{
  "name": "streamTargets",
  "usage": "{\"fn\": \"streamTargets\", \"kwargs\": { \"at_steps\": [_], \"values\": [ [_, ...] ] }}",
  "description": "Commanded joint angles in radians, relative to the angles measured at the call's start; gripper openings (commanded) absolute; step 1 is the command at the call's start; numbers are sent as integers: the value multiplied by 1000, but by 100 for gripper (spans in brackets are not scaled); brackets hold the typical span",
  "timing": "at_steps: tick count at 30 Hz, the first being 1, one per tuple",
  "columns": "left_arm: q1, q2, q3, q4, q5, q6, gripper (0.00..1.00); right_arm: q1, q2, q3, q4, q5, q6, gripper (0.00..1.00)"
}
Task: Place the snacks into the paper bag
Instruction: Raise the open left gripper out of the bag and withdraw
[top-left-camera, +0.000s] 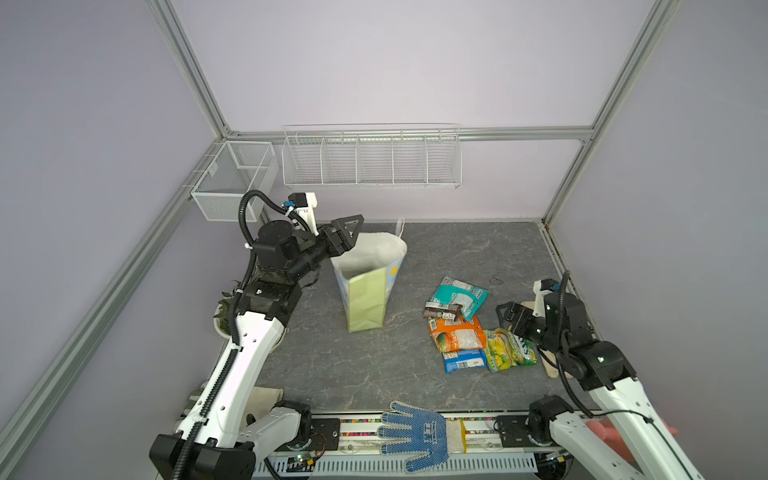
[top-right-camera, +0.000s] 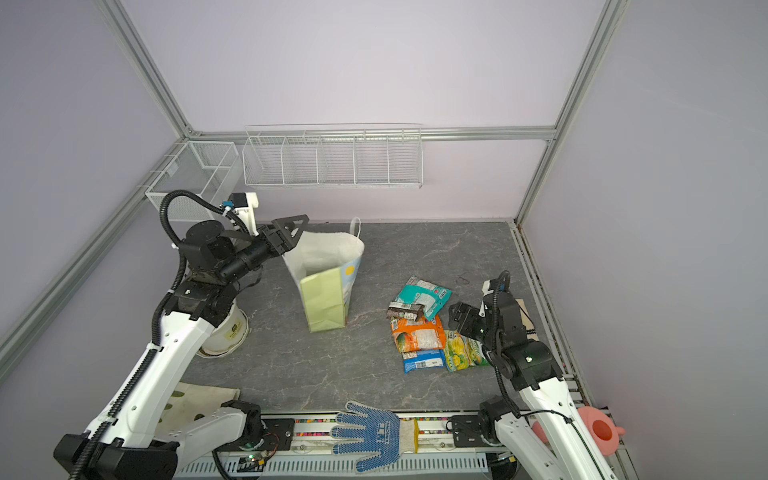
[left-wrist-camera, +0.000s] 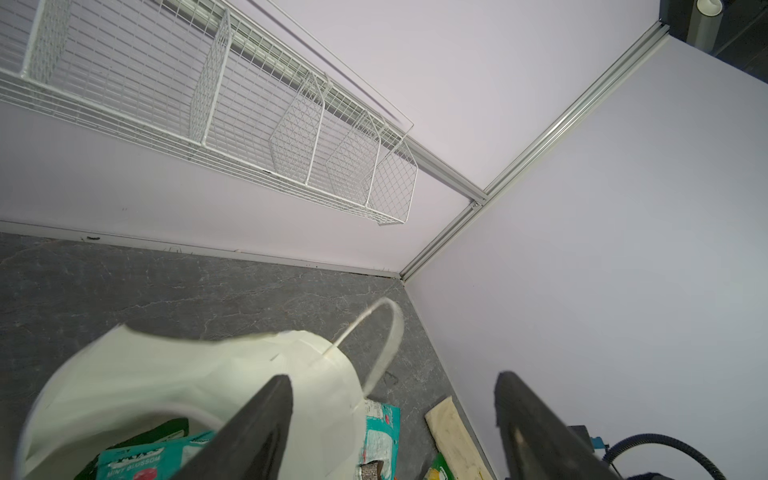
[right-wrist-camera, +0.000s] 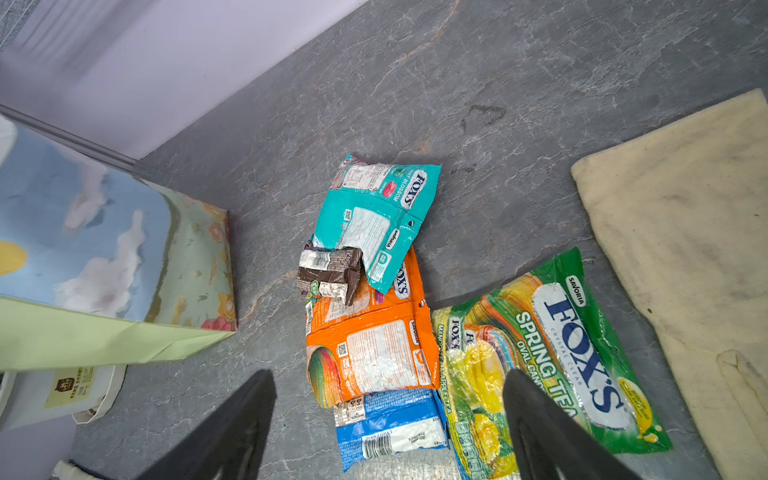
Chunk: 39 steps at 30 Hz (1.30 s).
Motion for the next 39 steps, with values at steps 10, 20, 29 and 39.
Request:
{"fn": "streamTargets", "kwargs": {
  "at_steps": [10, 20, 29, 39],
  "values": [
    [7, -80, 2, 38, 33, 0, 77, -5, 12, -24, 27, -34, 19, 89],
    [-14, -115, 2, 0, 45, 39, 77, -5, 31, -27, 44, -55, 21, 89],
    [-148, -124, 41, -129, -56, 158, 77, -4, 76, -24, 70, -89, 23, 88],
    [-308, -100, 38, -215, -168, 250, 77, -4, 108, -22, 75, -122, 14, 89]
  ]
}}
